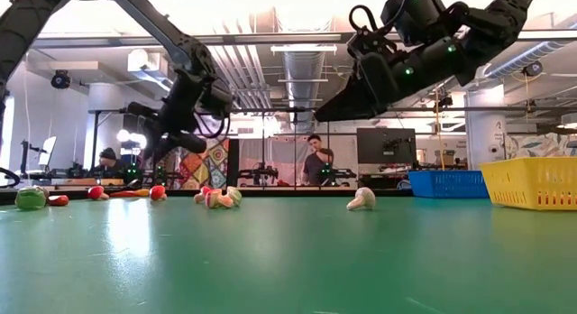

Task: Sort produce into baskets
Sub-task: Adjust the green bin on the table

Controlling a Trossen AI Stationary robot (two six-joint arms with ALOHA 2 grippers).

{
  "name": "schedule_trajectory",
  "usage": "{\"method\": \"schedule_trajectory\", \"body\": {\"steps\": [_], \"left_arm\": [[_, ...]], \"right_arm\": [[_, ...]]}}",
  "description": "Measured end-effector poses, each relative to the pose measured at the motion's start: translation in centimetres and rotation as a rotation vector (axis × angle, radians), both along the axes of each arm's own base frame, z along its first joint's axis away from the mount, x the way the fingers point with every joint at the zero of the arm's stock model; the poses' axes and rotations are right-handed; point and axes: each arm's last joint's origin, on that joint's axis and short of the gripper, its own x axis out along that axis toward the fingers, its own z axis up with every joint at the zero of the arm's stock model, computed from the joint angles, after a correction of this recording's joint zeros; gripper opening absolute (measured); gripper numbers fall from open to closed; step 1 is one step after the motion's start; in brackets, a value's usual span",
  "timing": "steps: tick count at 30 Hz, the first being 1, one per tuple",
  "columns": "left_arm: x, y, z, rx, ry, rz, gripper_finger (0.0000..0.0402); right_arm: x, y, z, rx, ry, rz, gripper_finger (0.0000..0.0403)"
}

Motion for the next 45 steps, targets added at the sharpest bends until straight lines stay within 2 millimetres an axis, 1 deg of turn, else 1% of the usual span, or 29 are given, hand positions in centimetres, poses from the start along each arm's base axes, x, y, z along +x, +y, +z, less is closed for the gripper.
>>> {"method": "schedule_trajectory", "body": {"steps": [4, 6, 7, 10, 13, 17, 20, 23, 30, 33, 36, 39, 42, 45], "left_arm": [[-0.2, -0.3, -0.6, -0.151, 0.052, -0.106, 0.0014], [-0.2, -0.4, -1.1, -0.225, 0.080, -0.171, 0.0005], [-0.2, -0.5, -1.3, -0.233, 0.116, -0.190, 0.0006], [0.1, -1.1, -1.7, -0.159, 0.232, -0.207, 0.0002], [0.2, -1.7, -2.2, -0.111, 0.285, -0.200, 0.0001], [-0.9, -2.6, -3.0, -0.071, 0.286, -0.129, 0.0000], [-2.2, -3.4, -3.5, 0.050, 0.282, -0.025, 0.0000], [-3.2, -4.3, -3.5, 0.202, 0.202, 0.082, 0.0000], [-5.0, -5.9, -2.9, 0.513, -0.123, 0.315, 0.0000], [-5.8, -6.8, -3.1, 0.645, -0.269, 0.453, 0.0000], [-6.5, -7.8, -3.9, 0.745, -0.390, 0.580, 0.0000], [-7.0, -8.2, -5.1, 0.802, -0.461, 0.628, 0.0000], [-7.2, -8.5, -6.4, 0.821, -0.496, 0.642, 0.0000], [-7.7, -8.7, -7.4, 0.852, -0.489, 0.680, 0.0000]], "right_arm": [[0.0, 0.0, 0.0, 0.028, -0.005, -0.010, 0.0196], [0.0, 0.0, 0.0, 0.034, -0.005, -0.012, 0.0196], [0.0, 0.0, 0.0, 0.034, -0.005, -0.012, 0.0196], [0.0, 0.0, 0.0, 0.033, -0.001, -0.011, 0.0196], [0.0, 0.0, 0.0, 0.004, 0.002, -0.003, 0.0196], [0.1, -0.3, 0.3, -0.016, -0.030, -0.006, 0.0196], [0.0, -0.6, 0.3, -0.027, -0.029, -0.011, 0.0196], [0.0, -0.8, 0.3, -0.026, -0.033, -0.020, 0.0196], [0.4, -1.0, -0.2, -0.011, -0.047, -0.031, 0.0196], [0.6, -1.1, -0.5, -0.013, -0.061, -0.031, 0.0196], [0.8, -1.1, -0.5, -0.015, -0.076, -0.031, 0.0196], [0.8, -1.1, -0.5, -0.016, -0.083, -0.030, 0.0196], [0.8, -1.1, -0.4, -0.019, -0.092, -0.030, 0.0196], [0.9, -1.1, -0.2, -0.029, -0.104, -0.027, 0.0196]]}}
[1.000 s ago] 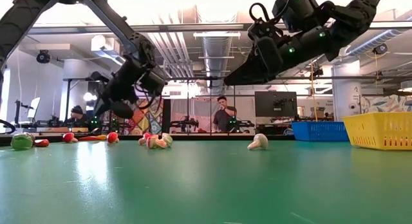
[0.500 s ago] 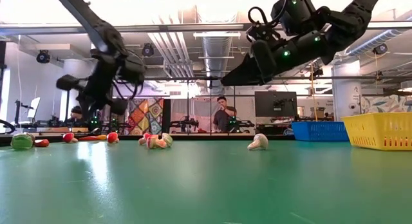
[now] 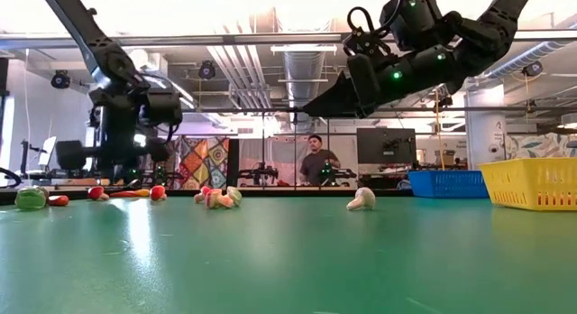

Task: Sort produce into baskets
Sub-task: Adjust the green bin on the table

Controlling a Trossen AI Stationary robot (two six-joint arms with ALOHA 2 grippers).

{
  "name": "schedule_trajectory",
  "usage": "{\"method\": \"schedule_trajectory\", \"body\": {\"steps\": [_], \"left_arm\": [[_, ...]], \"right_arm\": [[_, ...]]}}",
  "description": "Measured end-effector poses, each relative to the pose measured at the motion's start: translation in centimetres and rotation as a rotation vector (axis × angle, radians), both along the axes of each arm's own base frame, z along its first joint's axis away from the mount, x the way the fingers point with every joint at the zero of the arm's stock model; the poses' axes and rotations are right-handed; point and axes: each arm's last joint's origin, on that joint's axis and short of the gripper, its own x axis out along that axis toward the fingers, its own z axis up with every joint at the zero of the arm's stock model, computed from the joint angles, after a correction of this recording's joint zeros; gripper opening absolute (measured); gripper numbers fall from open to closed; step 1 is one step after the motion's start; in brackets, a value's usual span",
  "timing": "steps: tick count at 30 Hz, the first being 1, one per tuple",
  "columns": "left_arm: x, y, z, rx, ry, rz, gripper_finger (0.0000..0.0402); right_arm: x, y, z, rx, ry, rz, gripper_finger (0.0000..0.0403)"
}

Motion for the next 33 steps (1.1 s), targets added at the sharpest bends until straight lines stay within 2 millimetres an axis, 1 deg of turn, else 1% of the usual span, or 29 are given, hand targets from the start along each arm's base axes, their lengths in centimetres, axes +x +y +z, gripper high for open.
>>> {"method": "schedule_trajectory", "body": {"steps": [4, 9, 16, 18, 23, 25, 27, 33], "left_arm": [[-0.2, 0.2, -0.2, 0.049, 0.082, 0.008, 0.0000], [-0.2, 1.0, -0.3, 0.027, 0.121, 0.002, 0.0000], [0.4, 2.2, 0.3, -0.079, 0.151, -0.013, 0.0000], [0.6, 2.9, 0.6, -0.114, 0.151, -0.024, 0.0000], [1.2, 4.9, 1.1, -0.257, 0.214, -0.110, 0.0000], [1.2, 5.5, 1.2, -0.308, 0.230, -0.097, 0.0000], [1.3, 5.9, 1.1, -0.348, 0.235, -0.067, 0.0000], [1.6, 6.3, 1.4, -0.364, 0.236, -0.054, 0.0000]], "right_arm": [[0.1, 0.0, 0.2, -0.002, -0.014, 0.001, 0.0196], [0.4, -0.1, 0.8, -0.003, -0.034, 0.004, 0.0196], [1.0, 0.1, 1.6, 0.021, -0.062, 0.082, 0.0196], [1.1, 0.2, 1.8, 0.024, -0.069, 0.100, 0.0196], [1.2, 0.2, 1.9, 0.024, -0.073, 0.102, 0.0196], [1.2, 0.2, 1.9, 0.024, -0.073, 0.101, 0.0196], [1.2, 0.2, 1.9, 0.024, -0.072, 0.101, 0.0196], [1.2, 0.2, 1.8, 0.023, -0.065, 0.102, 0.0196]]}}
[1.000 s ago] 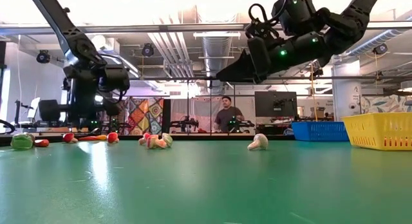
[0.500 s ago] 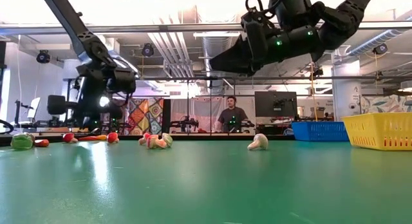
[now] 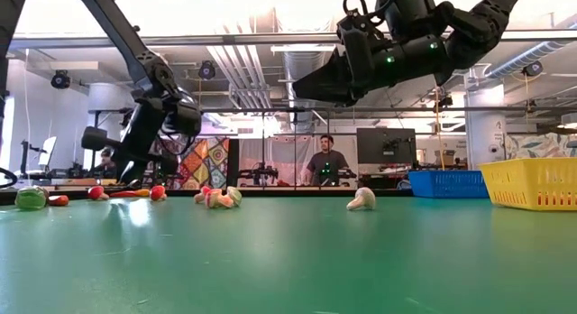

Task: Sort produce into baskets
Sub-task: Adjust the green bin on the table

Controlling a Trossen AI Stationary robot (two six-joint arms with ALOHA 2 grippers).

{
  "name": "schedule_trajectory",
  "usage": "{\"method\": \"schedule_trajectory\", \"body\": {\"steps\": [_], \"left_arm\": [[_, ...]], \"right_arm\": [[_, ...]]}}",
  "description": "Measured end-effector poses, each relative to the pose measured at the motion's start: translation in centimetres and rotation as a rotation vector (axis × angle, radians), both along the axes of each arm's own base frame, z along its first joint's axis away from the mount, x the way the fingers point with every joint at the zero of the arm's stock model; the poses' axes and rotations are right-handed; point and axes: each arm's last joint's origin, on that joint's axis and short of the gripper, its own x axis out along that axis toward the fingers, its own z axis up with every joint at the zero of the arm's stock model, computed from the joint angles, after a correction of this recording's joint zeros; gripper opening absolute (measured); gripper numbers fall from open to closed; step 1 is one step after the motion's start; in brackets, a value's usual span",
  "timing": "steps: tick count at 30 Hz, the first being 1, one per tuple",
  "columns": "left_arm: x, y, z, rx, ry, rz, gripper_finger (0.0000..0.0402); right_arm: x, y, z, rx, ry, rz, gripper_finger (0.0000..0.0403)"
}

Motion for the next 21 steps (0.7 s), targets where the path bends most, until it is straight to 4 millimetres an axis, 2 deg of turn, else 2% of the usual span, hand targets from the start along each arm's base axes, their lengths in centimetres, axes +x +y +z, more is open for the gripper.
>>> {"method": "schedule_trajectory", "body": {"steps": [13, 21], "left_arm": [[0.7, -0.8, 0.0, -0.043, 0.027, -0.076, 0.0000], [0.8, -2.4, 1.3, -0.143, 0.085, -0.182, 0.0000]], "right_arm": [[0.0, 0.0, 0.0, 0.000, 0.000, 0.000, 0.0196], [0.0, 0.0, 0.0, -0.004, 0.001, 0.000, 0.0196]]}}
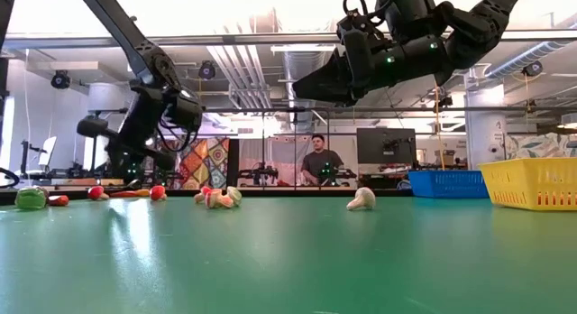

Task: Sort produce into baskets
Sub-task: Adjust the green bin on the table

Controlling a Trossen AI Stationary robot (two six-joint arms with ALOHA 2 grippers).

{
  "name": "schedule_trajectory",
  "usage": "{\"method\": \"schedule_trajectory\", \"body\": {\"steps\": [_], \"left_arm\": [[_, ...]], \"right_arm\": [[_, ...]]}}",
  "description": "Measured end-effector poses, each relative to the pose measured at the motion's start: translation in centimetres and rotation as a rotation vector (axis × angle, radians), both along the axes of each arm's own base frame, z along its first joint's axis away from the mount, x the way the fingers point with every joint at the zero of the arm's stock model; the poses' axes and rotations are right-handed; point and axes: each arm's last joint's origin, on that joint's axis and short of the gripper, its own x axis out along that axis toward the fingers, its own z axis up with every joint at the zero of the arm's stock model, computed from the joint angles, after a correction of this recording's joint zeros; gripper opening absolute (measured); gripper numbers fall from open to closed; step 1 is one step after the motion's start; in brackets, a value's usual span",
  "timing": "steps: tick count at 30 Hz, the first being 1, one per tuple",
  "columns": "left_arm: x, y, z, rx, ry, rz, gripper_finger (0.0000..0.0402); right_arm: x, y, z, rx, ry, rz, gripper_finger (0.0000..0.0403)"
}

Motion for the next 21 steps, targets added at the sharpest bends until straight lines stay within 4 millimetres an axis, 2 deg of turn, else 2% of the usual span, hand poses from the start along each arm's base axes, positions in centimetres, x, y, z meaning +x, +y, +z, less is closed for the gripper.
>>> {"method": "schedule_trajectory", "body": {"steps": [6, 11, 16, 18, 21], "left_arm": [[1.5, -3.6, 1.9, -0.139, 0.014, -0.217, 0.0000], [3.6, -8.7, 4.7, -0.225, -0.121, -0.526, 0.0000], [4.9, -16.5, 7.2, -0.425, -0.342, -0.926, 0.0000], [4.7, -19.8, 7.9, -0.522, -0.438, -1.008, 0.0000], [3.8, -24.6, 8.7, -0.670, -0.545, -1.013, 0.0000]], "right_arm": [[0.3, -0.2, -0.9, -0.024, 0.017, 0.001, 0.0196], [1.6, -1.0, -1.8, -0.011, 0.031, -0.021, 0.0196], [3.2, -1.4, -2.4, 0.010, 0.043, -0.029, 0.0196], [3.7, -1.5, -2.5, 0.010, 0.044, -0.029, 0.0196], [4.4, -1.7, -2.6, 0.010, 0.043, -0.029, 0.0196]]}}
